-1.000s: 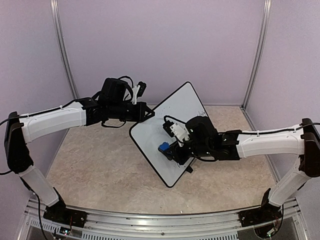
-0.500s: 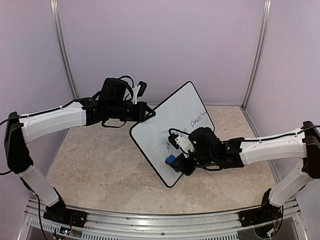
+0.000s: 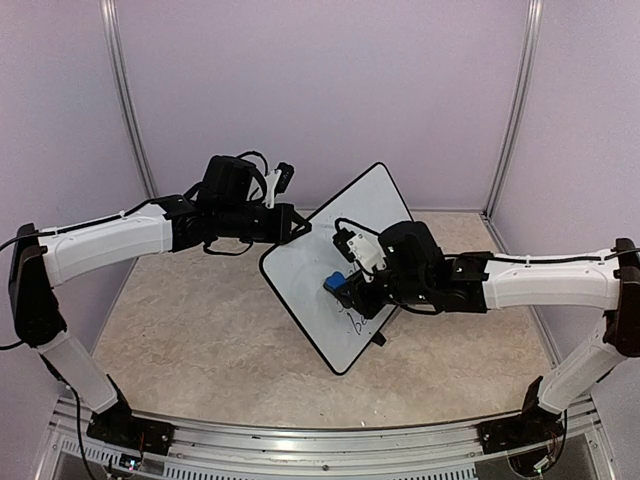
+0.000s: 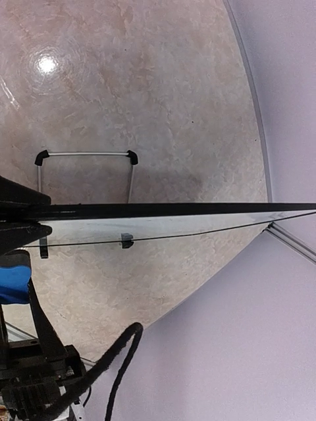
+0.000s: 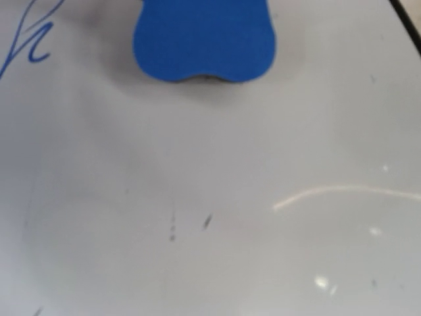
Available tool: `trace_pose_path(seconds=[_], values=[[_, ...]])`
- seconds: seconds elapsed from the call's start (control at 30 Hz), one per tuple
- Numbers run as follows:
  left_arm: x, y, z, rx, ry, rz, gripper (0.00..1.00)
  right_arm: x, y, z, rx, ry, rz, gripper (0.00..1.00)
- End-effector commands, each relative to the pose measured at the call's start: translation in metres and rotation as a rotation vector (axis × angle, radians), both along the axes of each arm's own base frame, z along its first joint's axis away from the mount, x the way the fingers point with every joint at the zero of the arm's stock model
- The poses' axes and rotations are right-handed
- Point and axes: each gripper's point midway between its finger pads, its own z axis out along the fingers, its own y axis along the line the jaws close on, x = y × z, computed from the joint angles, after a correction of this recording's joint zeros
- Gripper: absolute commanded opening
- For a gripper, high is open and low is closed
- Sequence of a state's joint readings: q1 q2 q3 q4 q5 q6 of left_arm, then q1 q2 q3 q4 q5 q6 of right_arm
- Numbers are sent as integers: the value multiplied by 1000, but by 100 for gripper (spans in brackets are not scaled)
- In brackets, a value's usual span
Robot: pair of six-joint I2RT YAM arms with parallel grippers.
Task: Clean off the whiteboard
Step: Erase the whiteboard at the center of the board.
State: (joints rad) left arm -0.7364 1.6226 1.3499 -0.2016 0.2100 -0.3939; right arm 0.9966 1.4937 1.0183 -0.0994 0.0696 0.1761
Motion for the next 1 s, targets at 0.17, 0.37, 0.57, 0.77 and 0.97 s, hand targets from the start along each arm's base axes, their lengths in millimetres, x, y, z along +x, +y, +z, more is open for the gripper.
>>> trace_pose_path(seconds=[0.17, 0.37, 0.57, 0.77, 0.97], values=[[1, -5, 16, 4, -96, -24, 0, -12, 13, -23, 2, 80, 81, 29], [1, -5, 14, 2, -90, -26, 0, -25, -2, -46, -19, 141, 68, 29], [1, -5, 15, -1, -89, -26, 0, -32, -15, -63, -47, 183, 49, 29], [1, -6, 14, -2, -85, -30, 0, -26, -17, -46, -43, 135, 33, 29], [0, -6, 14, -1, -85, -31, 0, 2, -16, -1, -8, -10, -27, 30]])
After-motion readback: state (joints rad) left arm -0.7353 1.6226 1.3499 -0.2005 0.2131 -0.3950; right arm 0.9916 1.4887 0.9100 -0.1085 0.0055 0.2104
